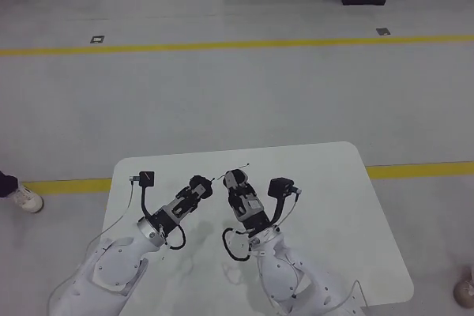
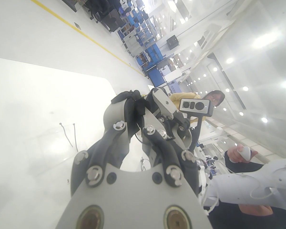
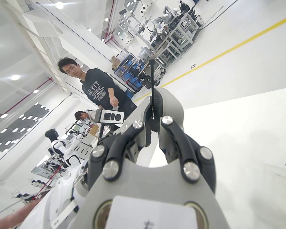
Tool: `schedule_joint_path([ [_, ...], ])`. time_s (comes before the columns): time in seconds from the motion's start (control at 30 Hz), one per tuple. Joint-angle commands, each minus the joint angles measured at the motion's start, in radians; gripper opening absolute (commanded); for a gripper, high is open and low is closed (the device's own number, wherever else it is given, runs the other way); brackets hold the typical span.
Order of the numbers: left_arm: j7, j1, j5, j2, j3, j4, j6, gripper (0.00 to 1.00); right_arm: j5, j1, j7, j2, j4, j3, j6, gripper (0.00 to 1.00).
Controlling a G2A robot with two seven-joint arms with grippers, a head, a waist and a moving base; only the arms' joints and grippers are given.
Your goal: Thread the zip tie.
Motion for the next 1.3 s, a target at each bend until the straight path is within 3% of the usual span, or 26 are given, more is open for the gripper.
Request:
schedule_joint_path([
  [0.0, 0.000, 0.000, 0.000, 0.000, 0.000, 0.000, 0.000, 0.00, -0.003, 0.005, -0.005, -0.005, 0.005, -0.004, 0.004, 0.00],
  [0.57, 0.000, 0.000, 0.000, 0.000, 0.000, 0.000, 0.000, 0.00, -0.025, 0.019, -0.018, -0.046, 0.045, -0.015, 0.023, 0.00],
  [1.27, 0.000, 0.000, 0.000, 0.000, 0.000, 0.000, 0.000, 0.00, -0.058, -0.021, 0.001, -0.071, 0.043, 0.011, 0.001, 0.00],
])
